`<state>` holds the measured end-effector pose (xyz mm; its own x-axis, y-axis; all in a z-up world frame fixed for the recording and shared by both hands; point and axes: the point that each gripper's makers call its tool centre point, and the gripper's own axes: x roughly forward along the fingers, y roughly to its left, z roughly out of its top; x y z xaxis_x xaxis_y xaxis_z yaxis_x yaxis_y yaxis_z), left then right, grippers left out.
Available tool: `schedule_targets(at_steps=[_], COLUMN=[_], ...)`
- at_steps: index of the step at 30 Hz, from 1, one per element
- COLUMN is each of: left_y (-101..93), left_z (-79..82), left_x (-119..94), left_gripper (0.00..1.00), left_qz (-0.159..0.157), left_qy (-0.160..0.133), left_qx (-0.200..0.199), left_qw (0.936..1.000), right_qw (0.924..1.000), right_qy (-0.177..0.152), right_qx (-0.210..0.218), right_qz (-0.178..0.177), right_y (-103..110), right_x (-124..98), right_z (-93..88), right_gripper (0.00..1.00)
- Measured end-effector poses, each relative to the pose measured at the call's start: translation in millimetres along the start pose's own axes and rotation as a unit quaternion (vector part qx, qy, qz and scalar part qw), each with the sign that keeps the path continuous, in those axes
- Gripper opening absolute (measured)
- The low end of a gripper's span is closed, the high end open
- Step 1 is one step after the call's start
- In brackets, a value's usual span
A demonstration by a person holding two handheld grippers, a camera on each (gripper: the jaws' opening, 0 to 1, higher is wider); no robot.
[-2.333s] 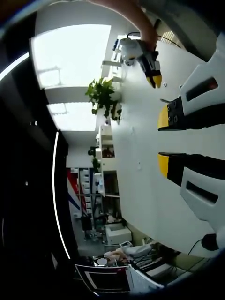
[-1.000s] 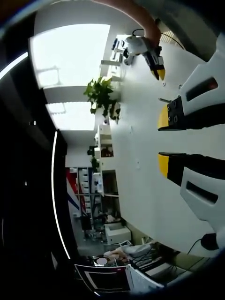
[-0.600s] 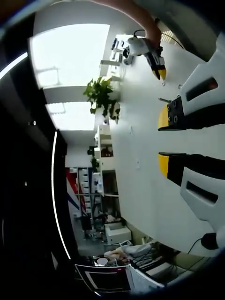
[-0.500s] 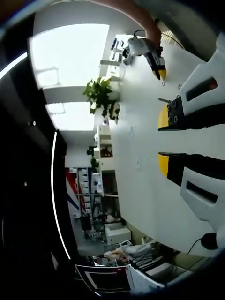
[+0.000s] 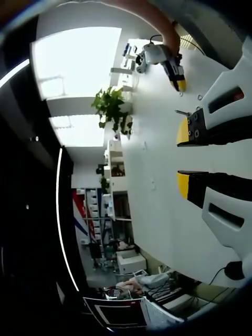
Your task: Place the washer onto the threaded stud by aligning its center hole with the stud, sliding it down to the base, and recovering from edge contact or off-axis alignment until the washer reaches the visible bottom stop.
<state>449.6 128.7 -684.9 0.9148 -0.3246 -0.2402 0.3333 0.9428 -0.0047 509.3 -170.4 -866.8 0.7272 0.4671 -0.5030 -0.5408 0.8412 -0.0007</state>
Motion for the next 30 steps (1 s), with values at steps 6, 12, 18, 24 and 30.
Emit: schedule_targets(at_steps=[6, 12, 18, 24, 30], left_y=[1.4, 1.8, 2.6, 2.3, 3.0], left_z=[-0.5, -1.0, -0.7, -0.1, -0.4], left_x=[-0.7, -0.7, -1.1, -1.5, -0.9], left_gripper=[0.16, 0.16, 0.16, 0.16, 0.16], left_qz=[0.002, 0.003, 0.004, 0.004, 0.004], left_qy=[0.001, 0.001, 0.000, -0.001, -0.001], left_qx=[0.000, -0.001, -0.002, -0.002, -0.002], left_qw=[1.0000, 1.0000, 1.0000, 1.0000, 1.0000], right_qw=[1.0000, 0.9998, 0.9996, 0.9995, 0.9995], right_qy=[-0.010, -0.020, -0.028, -0.029, -0.030], right_qx=[0.002, 0.004, 0.006, 0.009, 0.010], right_qz=[0.000, -0.002, -0.003, -0.004, -0.005], right_y=[1.0, 1.7, 3.0, 2.6, 2.2], right_x=[2.9, 5.6, 6.0, 6.4, 8.2], right_z=[0.8, 2.2, 4.5, 4.3, 4.3], right_gripper=[0.20, 0.19, 0.18, 0.18, 0.17])
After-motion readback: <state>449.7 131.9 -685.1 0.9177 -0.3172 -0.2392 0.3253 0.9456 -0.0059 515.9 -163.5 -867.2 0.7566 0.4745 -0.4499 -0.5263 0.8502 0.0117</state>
